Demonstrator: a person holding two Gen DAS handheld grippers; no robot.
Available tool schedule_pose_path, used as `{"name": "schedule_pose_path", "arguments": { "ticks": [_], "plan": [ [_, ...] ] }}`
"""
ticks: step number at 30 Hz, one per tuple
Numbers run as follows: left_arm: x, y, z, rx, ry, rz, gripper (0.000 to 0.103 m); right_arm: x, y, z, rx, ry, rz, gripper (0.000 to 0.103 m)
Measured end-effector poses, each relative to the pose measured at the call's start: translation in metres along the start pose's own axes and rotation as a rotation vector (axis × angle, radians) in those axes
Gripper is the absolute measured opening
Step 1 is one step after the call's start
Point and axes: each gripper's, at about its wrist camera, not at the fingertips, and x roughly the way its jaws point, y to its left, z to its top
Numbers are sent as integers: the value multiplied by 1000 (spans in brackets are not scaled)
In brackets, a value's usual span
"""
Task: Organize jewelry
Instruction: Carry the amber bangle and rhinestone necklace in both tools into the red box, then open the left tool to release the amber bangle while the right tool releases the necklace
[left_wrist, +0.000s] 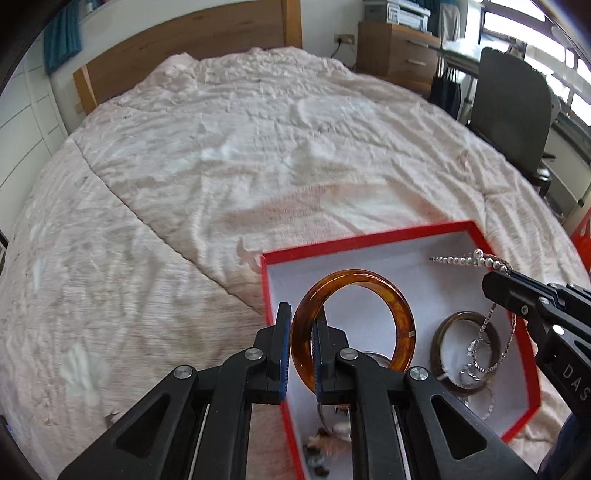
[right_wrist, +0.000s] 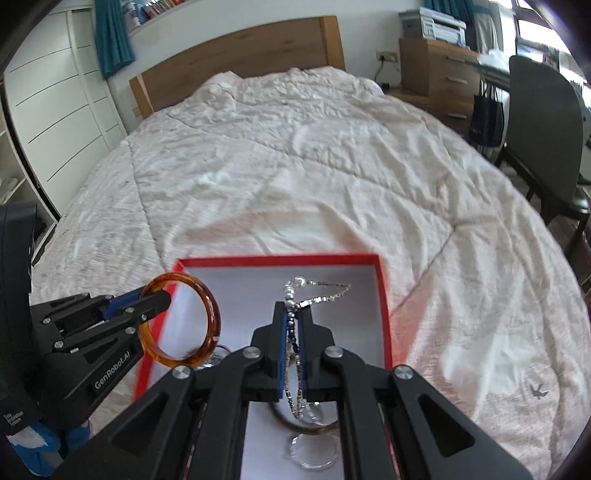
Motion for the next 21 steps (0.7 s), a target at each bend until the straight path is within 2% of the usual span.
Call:
{"name": "schedule_pose_path", "arguments": {
  "ticks": [9, 12, 17, 21],
  "plan": [
    [28, -4, -11, -4, 41, 0, 10, 33, -16, -19, 32, 50, -6, 5],
    [28, -5, -12, -7, 36, 3, 15, 33, -19, -22, 34, 54, -24, 7],
    [26, -5, -13, -22, 42, -16, 15, 32, -21, -23, 39, 64, -49, 7],
    [19, -5, -14, -40, 41, -35, 22, 24, -23, -25, 33, 66, -69, 11]
  ]
}}
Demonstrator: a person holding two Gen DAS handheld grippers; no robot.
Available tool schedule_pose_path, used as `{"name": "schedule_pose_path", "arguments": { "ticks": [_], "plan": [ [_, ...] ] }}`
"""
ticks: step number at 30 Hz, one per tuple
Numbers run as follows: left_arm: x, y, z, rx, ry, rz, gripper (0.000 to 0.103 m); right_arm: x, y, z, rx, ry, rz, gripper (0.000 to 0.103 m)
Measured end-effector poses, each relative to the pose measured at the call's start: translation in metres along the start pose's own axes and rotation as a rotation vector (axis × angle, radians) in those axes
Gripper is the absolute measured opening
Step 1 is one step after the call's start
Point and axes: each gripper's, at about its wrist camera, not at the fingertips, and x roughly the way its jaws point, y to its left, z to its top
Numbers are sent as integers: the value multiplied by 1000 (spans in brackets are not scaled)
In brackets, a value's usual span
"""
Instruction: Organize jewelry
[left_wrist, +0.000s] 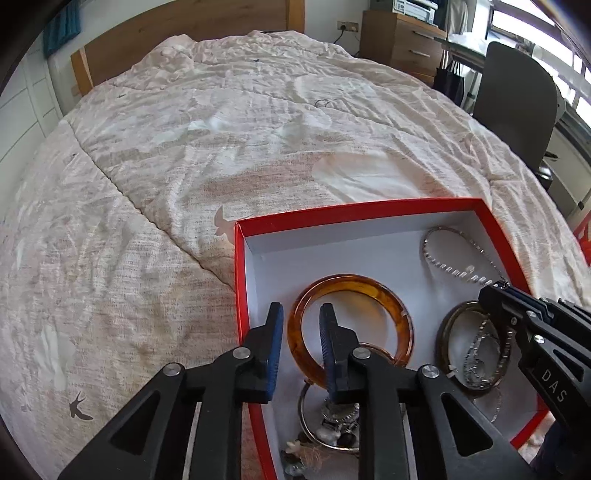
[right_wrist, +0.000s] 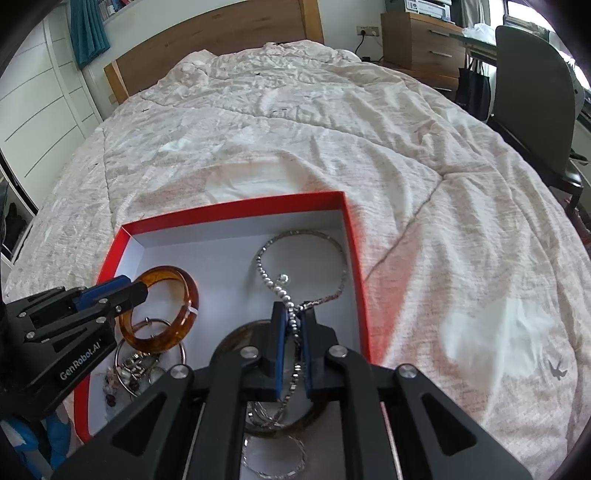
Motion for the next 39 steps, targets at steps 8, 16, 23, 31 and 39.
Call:
{"name": "schedule_pose_path", "arguments": {
  "ticks": [8, 16, 23, 31, 39],
  "plan": [
    [-29, 4, 0, -23, -34, -16, 35, -25, 2, 0, 0, -12, -23, 33],
    [-74, 23, -8, -70, -78, -8, 47, -65, 23, -4, -7, -43, -27, 33],
    [-137, 60, -36, -123, -127, 27, 61, -114, 63, -18, -42, -80, -17, 39],
    [-219, 112, -82, -191, -201, 90, 73, -178, 110, -48, -81, -134, 9, 46],
    [-286, 147, -136, -232, -254, 157, 81, -235, 146, -83, -108, -192, 46, 54]
  ]
}}
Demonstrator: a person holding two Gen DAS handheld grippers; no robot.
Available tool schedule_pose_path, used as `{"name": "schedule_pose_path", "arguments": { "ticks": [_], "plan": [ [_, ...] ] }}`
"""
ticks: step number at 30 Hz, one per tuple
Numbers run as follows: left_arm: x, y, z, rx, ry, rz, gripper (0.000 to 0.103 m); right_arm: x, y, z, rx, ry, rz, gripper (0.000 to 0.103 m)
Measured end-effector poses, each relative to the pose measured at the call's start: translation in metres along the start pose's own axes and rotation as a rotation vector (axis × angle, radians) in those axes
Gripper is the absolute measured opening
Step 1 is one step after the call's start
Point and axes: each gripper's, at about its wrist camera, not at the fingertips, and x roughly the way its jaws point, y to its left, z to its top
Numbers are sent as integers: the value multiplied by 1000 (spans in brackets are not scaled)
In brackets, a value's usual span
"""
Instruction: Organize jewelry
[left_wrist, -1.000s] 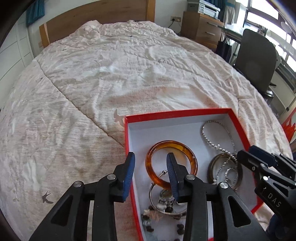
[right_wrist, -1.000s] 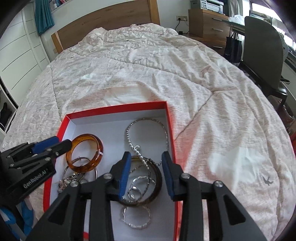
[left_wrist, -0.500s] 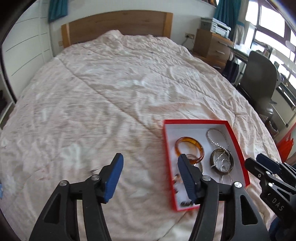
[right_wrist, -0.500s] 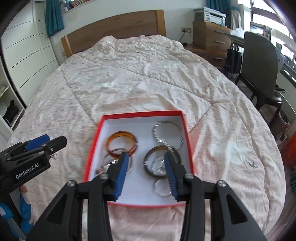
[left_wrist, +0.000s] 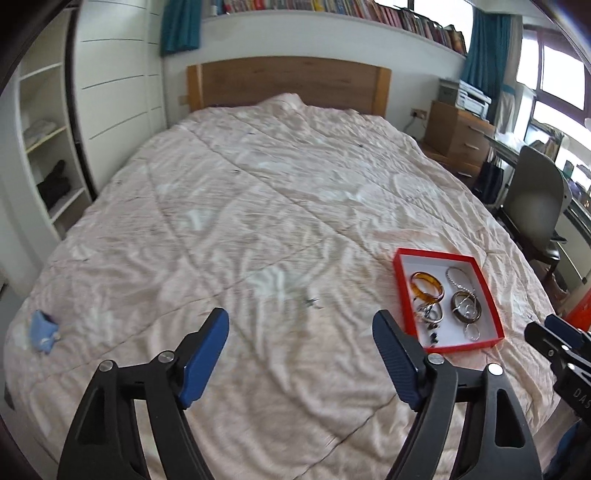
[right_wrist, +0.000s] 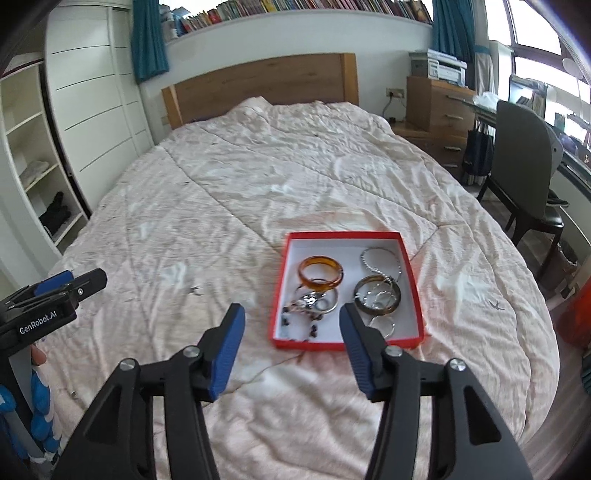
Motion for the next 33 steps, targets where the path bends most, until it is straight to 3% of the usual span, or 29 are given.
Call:
{"name": "schedule_pose_path", "arguments": {
  "ticks": [8, 19, 25, 33],
  "plan": [
    [-62, 36, -33, 8, -43, 72, 86, -50, 24, -27, -22, -30, 14, 61],
    [-115, 63, -68, -40, -100, 117, 91, -90, 36, -61, -40, -46, 32, 65],
    [-126, 65, -81, -37, -131, 138, 97, -99, 39, -80, -43, -35, 32, 65],
    [-122, 67, -96, -49, -109, 126, 103, -108, 35, -88, -44, -67, 12, 65]
  ]
}}
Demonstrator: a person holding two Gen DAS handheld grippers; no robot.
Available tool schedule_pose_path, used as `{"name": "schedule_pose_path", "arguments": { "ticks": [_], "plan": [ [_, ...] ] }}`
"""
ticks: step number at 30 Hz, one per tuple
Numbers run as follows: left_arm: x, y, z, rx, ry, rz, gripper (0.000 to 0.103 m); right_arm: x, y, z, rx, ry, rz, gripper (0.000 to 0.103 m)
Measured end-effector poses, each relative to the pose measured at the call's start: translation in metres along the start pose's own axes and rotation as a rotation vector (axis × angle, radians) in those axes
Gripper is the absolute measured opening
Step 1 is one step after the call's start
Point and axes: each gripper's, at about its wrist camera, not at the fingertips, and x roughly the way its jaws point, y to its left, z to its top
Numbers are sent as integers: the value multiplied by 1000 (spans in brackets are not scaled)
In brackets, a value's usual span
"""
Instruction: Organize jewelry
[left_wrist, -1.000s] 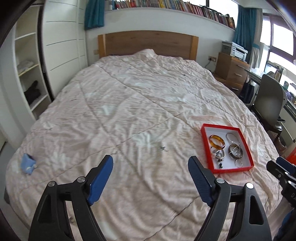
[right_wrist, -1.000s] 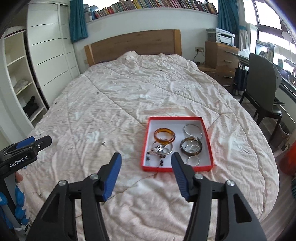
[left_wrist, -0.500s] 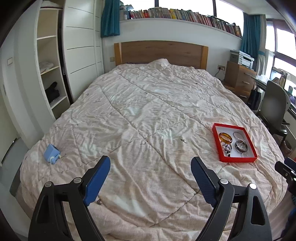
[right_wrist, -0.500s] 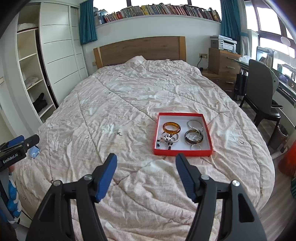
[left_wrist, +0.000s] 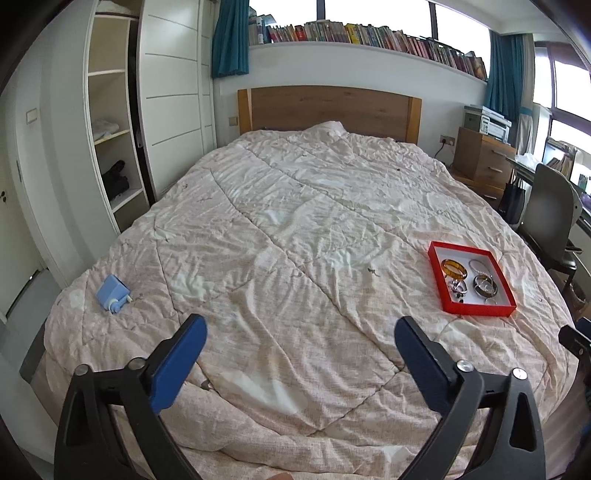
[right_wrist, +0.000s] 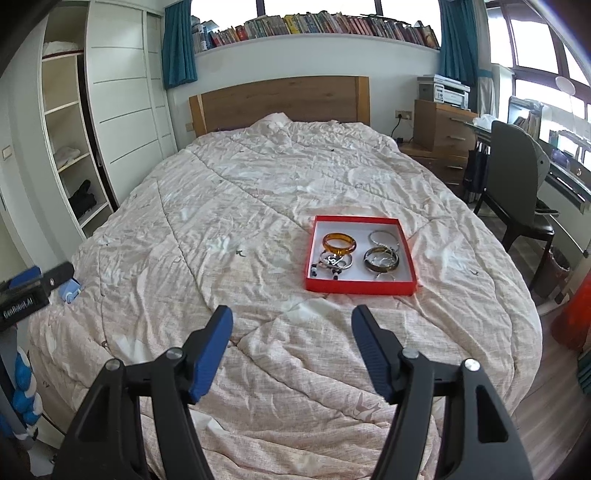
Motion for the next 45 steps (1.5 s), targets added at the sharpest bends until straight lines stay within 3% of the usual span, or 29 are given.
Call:
{"name": "schedule_pose_path", "arguments": {
  "ticks": [17, 45],
  "plan": [
    [19, -2, -27, 3, 69, -5, 103, 22, -1, -18, 4, 42, -13, 66],
    [39, -9, -37, 19, 128, -38, 103, 45, -2, -24, 9, 88, -19, 66]
  ]
}}
